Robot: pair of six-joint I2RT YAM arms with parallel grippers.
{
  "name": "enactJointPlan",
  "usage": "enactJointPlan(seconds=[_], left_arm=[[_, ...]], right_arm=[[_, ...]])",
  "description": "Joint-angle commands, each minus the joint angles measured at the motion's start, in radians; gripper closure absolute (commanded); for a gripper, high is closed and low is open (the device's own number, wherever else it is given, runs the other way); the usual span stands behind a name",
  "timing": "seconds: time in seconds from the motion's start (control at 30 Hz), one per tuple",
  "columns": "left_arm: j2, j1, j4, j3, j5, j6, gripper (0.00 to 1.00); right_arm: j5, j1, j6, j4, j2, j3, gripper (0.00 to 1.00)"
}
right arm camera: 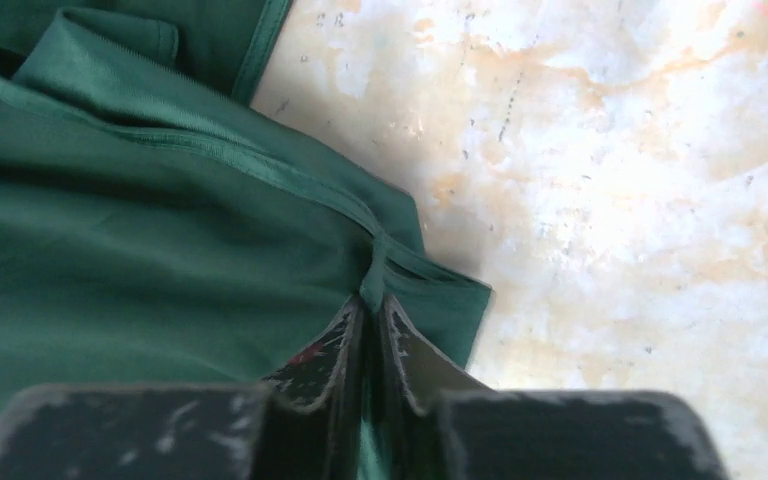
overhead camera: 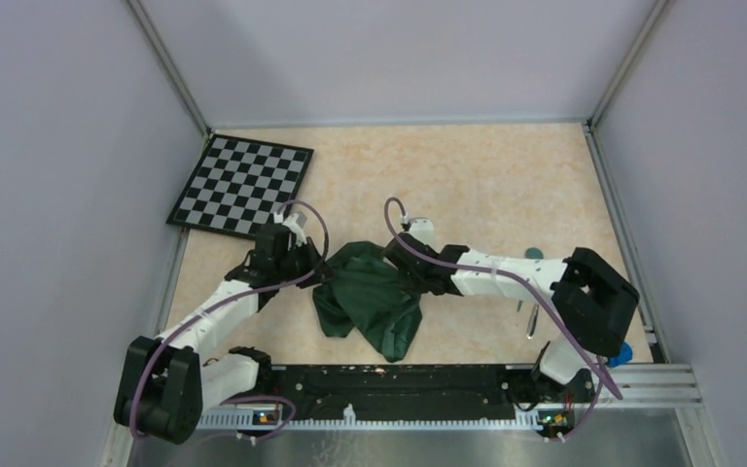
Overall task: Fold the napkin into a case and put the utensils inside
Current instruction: Pick up the crumpled napkin from the center of the board.
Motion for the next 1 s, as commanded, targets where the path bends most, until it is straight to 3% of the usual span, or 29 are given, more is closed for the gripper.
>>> enactJointPlan(seconds=[0.0, 0.23, 0.37, 0.43, 0.57, 0.63, 0.67, 0.8, 0.97], left_arm=[[-0.038, -0.002, 0.009, -0.006, 0.012, -0.004, 0.94], [-0.006, -0.041, -0.011, 0.022, 0.090, 0.027, 0.92], [0.001, -0.235, -0.046, 0.106, -0.020, 0.021, 0.91], [0.016, -0.351, -0.050, 0.153, -0.061, 0.021, 0.85], [0.026, -0.473, -0.150, 0.242, -0.130, 0.068, 0.25], [-0.022, -0.472, -0.215, 0.247, -0.245, 0.055, 0.09], [-0.048, -0.465, -0.227, 0.238, -0.301, 0.046, 0.05], [-0.071, -0.395, -0.235, 0.216, -0.322, 0.019, 0.01], [0.009, -0.351, -0.168, 0.150, -0.261, -0.042, 0.09]], right_arm=[[0.104, -0.031, -0.102, 0.107, -0.154, -0.039, 1.00], [0.047, -0.192, -0.377, 0.223, -0.372, -0.095, 1.00], [-0.086, -0.323, -0.428, 0.235, -0.407, -0.093, 1.00], [-0.112, -0.376, -0.425, 0.223, -0.407, -0.099, 1.00], [-0.136, -0.437, -0.434, 0.212, -0.433, -0.127, 1.00], [-0.129, -0.454, -0.435, 0.201, -0.461, -0.145, 1.00], [-0.127, -0.463, -0.431, 0.196, -0.474, -0.153, 1.00], [-0.132, -0.485, -0.422, 0.169, -0.522, -0.181, 1.00], [-0.141, -0.488, -0.423, 0.155, -0.547, -0.186, 1.00]])
